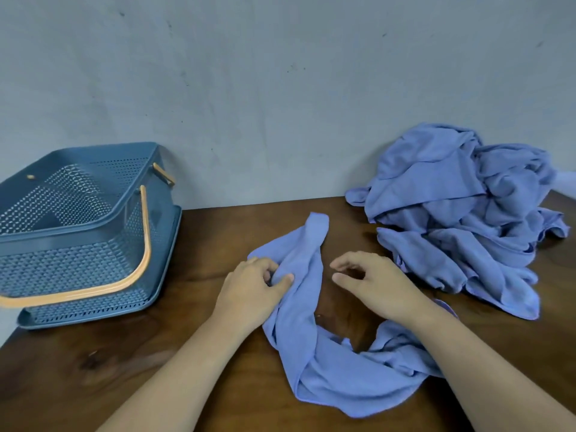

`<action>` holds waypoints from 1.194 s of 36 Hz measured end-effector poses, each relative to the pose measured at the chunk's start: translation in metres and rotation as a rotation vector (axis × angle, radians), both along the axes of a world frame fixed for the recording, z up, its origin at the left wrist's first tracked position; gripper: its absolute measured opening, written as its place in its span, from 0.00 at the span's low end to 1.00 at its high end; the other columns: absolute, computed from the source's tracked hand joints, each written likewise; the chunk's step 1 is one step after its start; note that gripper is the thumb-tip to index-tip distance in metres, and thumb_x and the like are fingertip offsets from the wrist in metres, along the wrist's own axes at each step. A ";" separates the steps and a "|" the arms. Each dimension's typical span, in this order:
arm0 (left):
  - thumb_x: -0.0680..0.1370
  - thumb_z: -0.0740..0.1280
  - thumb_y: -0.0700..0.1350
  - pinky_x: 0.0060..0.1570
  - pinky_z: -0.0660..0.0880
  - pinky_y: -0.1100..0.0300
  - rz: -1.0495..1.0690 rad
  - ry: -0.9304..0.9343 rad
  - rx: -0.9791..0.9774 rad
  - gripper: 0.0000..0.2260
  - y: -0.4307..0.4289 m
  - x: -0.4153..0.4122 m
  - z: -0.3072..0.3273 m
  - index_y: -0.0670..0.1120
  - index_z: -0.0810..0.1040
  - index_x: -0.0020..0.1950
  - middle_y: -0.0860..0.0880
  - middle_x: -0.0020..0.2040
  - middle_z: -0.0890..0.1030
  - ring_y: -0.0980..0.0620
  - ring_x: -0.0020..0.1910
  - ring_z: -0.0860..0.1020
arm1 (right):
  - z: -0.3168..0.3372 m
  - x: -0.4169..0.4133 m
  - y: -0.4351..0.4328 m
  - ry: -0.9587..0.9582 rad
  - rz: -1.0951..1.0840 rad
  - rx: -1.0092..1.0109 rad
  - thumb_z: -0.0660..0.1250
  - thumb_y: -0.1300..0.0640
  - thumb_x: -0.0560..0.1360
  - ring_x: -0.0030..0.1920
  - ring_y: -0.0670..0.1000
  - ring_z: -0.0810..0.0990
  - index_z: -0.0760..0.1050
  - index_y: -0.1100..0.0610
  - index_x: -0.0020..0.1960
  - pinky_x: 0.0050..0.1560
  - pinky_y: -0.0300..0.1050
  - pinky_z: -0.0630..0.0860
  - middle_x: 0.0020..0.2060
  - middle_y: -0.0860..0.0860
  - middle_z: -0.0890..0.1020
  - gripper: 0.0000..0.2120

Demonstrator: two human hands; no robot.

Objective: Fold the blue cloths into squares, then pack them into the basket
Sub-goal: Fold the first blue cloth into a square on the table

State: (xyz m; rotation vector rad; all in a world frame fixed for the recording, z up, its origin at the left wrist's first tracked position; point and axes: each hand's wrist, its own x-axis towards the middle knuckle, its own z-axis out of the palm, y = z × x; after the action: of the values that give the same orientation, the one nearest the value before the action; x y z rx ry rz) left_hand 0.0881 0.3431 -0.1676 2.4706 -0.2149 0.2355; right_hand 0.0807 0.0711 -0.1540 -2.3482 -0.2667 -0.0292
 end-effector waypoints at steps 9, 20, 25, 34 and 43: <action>0.86 0.63 0.50 0.37 0.71 0.62 0.118 -0.072 -0.634 0.10 -0.008 0.004 0.010 0.49 0.75 0.48 0.52 0.40 0.78 0.58 0.37 0.75 | -0.006 -0.011 0.017 -0.111 0.094 -0.364 0.62 0.26 0.76 0.71 0.42 0.64 0.68 0.34 0.75 0.69 0.51 0.65 0.70 0.31 0.69 0.30; 0.76 0.66 0.47 0.35 0.64 0.56 0.421 0.024 -0.973 0.07 0.039 0.031 0.005 0.52 0.68 0.43 0.54 0.36 0.70 0.52 0.34 0.68 | -0.021 -0.006 0.013 -0.086 0.042 -0.422 0.57 0.33 0.83 0.78 0.44 0.60 0.66 0.35 0.78 0.75 0.53 0.62 0.77 0.35 0.66 0.25; 0.80 0.69 0.47 0.43 0.71 0.56 0.401 0.033 -0.686 0.16 0.048 0.037 0.012 0.52 0.73 0.66 0.57 0.50 0.76 0.59 0.46 0.76 | -0.015 -0.002 0.019 -0.071 -0.003 -0.466 0.56 0.33 0.83 0.78 0.44 0.60 0.67 0.33 0.78 0.75 0.54 0.61 0.77 0.34 0.65 0.23; 0.80 0.63 0.43 0.51 0.73 0.55 0.288 0.048 -0.584 0.22 0.055 0.039 0.009 0.57 0.73 0.73 0.58 0.55 0.77 0.52 0.56 0.77 | 0.000 0.039 0.054 -0.040 -0.170 -0.301 0.60 0.35 0.82 0.67 0.55 0.70 0.81 0.36 0.60 0.69 0.60 0.68 0.63 0.39 0.77 0.15; 0.83 0.60 0.44 0.47 0.78 0.54 0.243 -0.022 -0.645 0.11 0.049 0.034 0.006 0.55 0.81 0.50 0.55 0.47 0.84 0.55 0.48 0.82 | -0.002 0.072 0.093 -0.053 -0.217 -0.223 0.65 0.31 0.71 0.58 0.51 0.74 0.82 0.35 0.45 0.61 0.57 0.72 0.48 0.38 0.81 0.12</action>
State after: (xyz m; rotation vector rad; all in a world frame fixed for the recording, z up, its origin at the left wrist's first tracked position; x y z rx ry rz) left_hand 0.1222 0.3924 -0.1619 1.8466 0.1391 0.3694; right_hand 0.1528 0.1645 -0.1563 -2.5913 -0.0399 -0.1752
